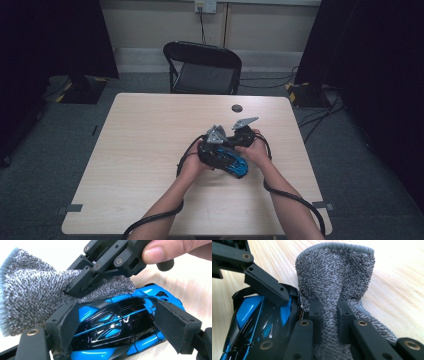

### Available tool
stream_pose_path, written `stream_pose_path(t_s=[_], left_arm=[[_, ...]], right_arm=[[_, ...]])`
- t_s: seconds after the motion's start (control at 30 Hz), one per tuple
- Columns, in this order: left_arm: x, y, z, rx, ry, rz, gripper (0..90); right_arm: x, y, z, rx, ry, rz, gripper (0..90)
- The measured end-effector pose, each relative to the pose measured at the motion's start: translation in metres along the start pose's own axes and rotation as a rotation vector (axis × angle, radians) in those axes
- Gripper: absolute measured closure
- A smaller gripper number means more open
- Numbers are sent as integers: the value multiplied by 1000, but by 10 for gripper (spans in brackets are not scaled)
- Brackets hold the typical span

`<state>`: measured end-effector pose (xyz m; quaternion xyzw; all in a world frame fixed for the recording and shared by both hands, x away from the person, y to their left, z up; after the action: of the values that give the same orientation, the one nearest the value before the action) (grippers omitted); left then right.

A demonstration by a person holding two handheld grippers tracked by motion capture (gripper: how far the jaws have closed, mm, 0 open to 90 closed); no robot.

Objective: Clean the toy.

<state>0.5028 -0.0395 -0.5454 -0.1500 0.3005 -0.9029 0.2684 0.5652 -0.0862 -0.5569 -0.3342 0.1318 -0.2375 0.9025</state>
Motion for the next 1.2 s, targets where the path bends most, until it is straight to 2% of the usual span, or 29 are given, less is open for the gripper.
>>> stream_pose_path(t_s=[0.23, 0.6, 0.8, 1.2], left_arm=[[0, 0, 0, 2, -2, 0, 201], [1, 0, 0, 4, 0, -4, 201], [1, 0, 0, 2, -2, -3, 202], [9, 4, 2, -10, 1, -12, 202]], right_arm=[[-3, -2, -2, -14, -48, 19, 778], [-5, -15, -10, -10, -79, 40, 778], [-3, -30, -24, -5, -71, 49, 778], [-5, -60, -50, 11, -22, 13, 778]])
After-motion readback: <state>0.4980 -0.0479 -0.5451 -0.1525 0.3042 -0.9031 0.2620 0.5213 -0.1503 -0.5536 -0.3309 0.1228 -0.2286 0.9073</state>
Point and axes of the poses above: each handheld gripper's, and its own axes: y roughly forward along the jaws, z roughly out of its top, x roughly to its right, the point moved 10 cm from there along y, roughly forward along the jaws
